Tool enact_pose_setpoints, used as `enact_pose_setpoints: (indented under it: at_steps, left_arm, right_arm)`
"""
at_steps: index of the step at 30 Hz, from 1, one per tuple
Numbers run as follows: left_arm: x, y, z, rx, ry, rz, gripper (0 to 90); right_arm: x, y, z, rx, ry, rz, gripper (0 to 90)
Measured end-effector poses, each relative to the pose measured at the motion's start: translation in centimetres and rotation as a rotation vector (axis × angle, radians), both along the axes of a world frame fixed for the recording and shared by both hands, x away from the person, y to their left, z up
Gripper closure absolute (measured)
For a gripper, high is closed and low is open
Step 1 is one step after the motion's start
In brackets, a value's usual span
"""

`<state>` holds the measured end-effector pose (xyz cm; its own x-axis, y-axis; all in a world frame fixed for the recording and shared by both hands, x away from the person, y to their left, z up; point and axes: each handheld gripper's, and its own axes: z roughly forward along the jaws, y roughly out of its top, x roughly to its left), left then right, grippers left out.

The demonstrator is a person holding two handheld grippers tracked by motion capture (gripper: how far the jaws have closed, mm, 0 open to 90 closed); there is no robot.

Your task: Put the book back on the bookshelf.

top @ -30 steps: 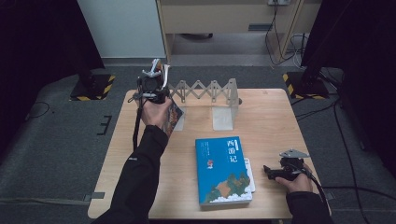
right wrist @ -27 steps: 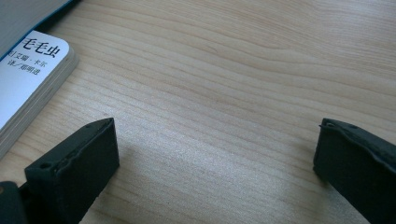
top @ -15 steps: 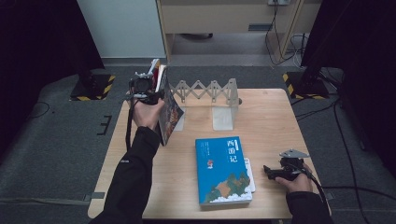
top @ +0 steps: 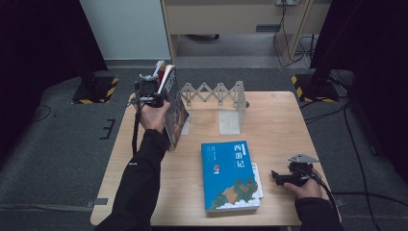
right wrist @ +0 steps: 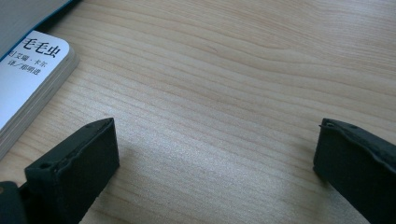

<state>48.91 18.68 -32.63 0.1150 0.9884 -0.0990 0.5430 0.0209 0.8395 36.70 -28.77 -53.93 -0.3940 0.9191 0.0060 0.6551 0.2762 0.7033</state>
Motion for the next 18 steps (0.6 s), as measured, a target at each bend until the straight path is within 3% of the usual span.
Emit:
enact_pose_setpoints:
  at_steps: [5, 8, 11, 14, 18]
  left_arm:
    - [0.5, -0.5, -0.1, 0.032, -0.052, 0.032, 82.3]
    - [0.8, -0.7, -0.5, 0.054, -0.051, 0.043, 82.3]
    - [0.9, -0.8, -1.2, 0.048, -0.056, 0.053, 82.3]
    - [0.9, -0.8, -1.2, 0.071, -0.06, 0.055, 82.2]
    - [0.8, -0.6, -1.2, 0.069, -0.055, 0.046, 82.0]
  right_arm:
    - [0.0, 0.0, 0.0, -0.001, -0.002, 0.001, 0.3]
    - [0.0, 0.0, 0.0, 0.0, 0.0, 0.0, 0.4]
    - [0.0, 0.0, 0.0, 0.0, 0.001, 0.0, 0.4]
    - [0.0, 0.0, 0.0, 0.0, 0.001, 0.001, 0.4]
    - [0.0, 0.0, 0.0, 0.001, 0.0, 0.002, 0.4]
